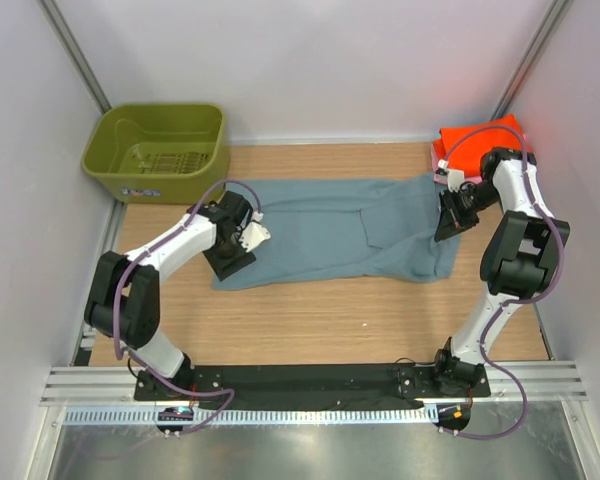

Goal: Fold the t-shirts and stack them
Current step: Fold the tshirt

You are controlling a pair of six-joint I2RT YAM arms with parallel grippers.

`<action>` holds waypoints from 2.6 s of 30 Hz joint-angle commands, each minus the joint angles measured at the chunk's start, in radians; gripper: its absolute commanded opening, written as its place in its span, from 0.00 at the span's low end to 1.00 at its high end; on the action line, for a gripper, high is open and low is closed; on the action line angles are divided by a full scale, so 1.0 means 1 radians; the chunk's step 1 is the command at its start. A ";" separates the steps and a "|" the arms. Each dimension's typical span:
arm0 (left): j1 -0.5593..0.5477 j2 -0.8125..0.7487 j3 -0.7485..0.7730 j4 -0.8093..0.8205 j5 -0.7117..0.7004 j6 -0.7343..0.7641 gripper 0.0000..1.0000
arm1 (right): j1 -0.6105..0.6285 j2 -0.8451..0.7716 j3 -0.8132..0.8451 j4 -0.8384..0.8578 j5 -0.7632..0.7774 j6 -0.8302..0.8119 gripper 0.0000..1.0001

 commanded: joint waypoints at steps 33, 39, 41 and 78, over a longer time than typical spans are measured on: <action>0.007 0.143 -0.068 -0.073 0.184 0.227 0.07 | 0.009 -0.064 -0.014 -0.160 0.051 -0.006 0.04; 0.003 0.025 -0.065 -0.095 0.184 0.216 0.00 | 0.014 -0.197 -0.018 -0.160 0.132 -0.024 0.03; -0.003 -0.024 -0.058 -0.119 0.186 0.224 0.00 | 0.017 -0.255 -0.024 -0.162 0.150 -0.033 0.03; -0.016 0.054 0.294 0.054 -0.004 0.202 0.00 | 0.169 -0.273 0.111 0.188 0.314 0.006 0.01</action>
